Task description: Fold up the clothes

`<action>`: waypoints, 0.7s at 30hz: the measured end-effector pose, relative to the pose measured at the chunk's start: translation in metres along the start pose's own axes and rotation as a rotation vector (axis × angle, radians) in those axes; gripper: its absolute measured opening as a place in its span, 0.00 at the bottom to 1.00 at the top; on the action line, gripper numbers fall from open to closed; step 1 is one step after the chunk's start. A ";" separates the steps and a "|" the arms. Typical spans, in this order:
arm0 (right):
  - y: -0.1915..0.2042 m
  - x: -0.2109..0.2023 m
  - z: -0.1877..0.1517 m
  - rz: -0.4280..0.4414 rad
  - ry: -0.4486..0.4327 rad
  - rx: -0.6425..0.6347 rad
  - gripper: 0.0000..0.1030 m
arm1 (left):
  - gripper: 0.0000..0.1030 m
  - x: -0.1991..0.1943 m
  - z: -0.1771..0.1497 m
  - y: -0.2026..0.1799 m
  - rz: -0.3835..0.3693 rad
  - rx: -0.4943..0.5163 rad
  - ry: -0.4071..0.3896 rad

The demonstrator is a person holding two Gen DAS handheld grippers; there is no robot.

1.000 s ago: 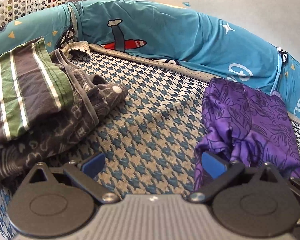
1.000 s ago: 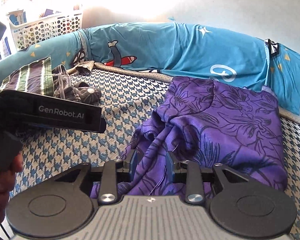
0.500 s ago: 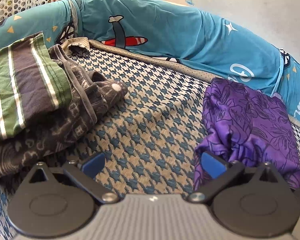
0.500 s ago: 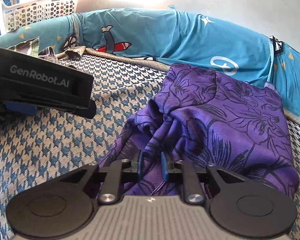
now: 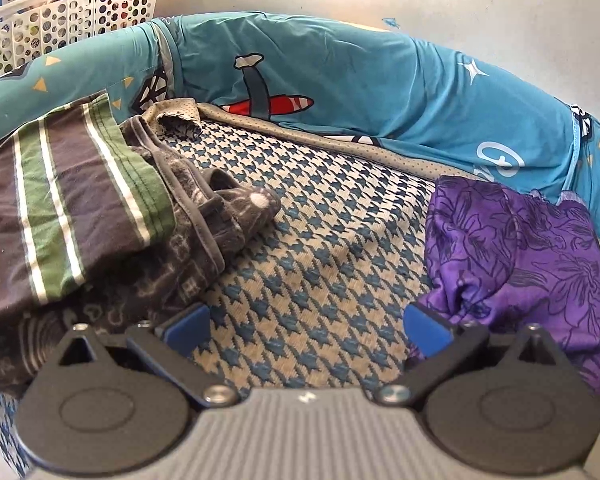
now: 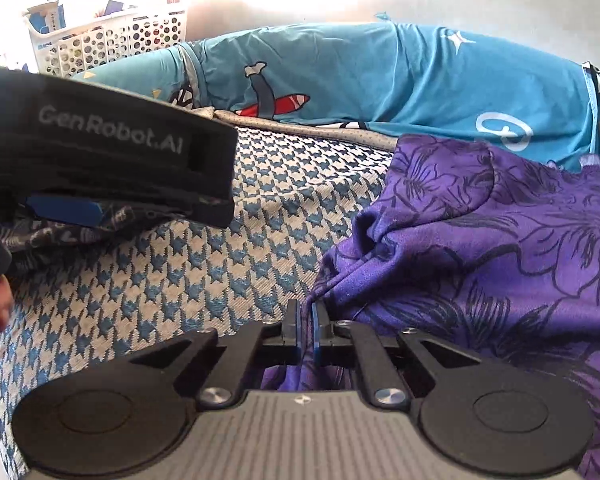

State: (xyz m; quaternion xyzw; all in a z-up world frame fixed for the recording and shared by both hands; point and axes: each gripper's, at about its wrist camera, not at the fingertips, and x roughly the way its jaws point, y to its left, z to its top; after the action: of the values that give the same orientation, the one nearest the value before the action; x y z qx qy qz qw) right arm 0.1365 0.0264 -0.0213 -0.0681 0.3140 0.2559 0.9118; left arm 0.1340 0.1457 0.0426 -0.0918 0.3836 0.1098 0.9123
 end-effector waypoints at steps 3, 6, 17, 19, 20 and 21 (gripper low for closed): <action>0.004 -0.004 0.002 0.032 0.013 -0.026 0.36 | 1.00 0.003 0.000 -0.001 0.000 0.003 0.012; 0.004 -0.014 0.004 0.042 0.022 -0.023 0.43 | 1.00 0.001 0.000 0.000 -0.017 -0.007 0.004; -0.079 -0.092 -0.004 -0.044 0.076 0.194 0.42 | 1.00 -0.011 -0.011 -0.041 -0.179 0.090 -0.031; -0.092 -0.104 -0.007 -0.075 0.075 0.224 0.42 | 1.00 -0.013 -0.016 -0.053 -0.224 0.101 -0.028; -0.098 -0.109 -0.009 -0.089 0.074 0.237 0.42 | 1.00 -0.014 -0.018 -0.059 -0.246 0.106 -0.025; -0.104 -0.115 -0.010 -0.104 0.074 0.251 0.42 | 1.00 -0.015 -0.021 -0.065 -0.265 0.113 -0.021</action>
State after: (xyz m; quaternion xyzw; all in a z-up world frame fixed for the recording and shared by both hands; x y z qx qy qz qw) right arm 0.1068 -0.1146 0.0369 0.0207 0.3728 0.1645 0.9130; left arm 0.1271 0.0766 0.0442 -0.0889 0.3643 -0.0323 0.9265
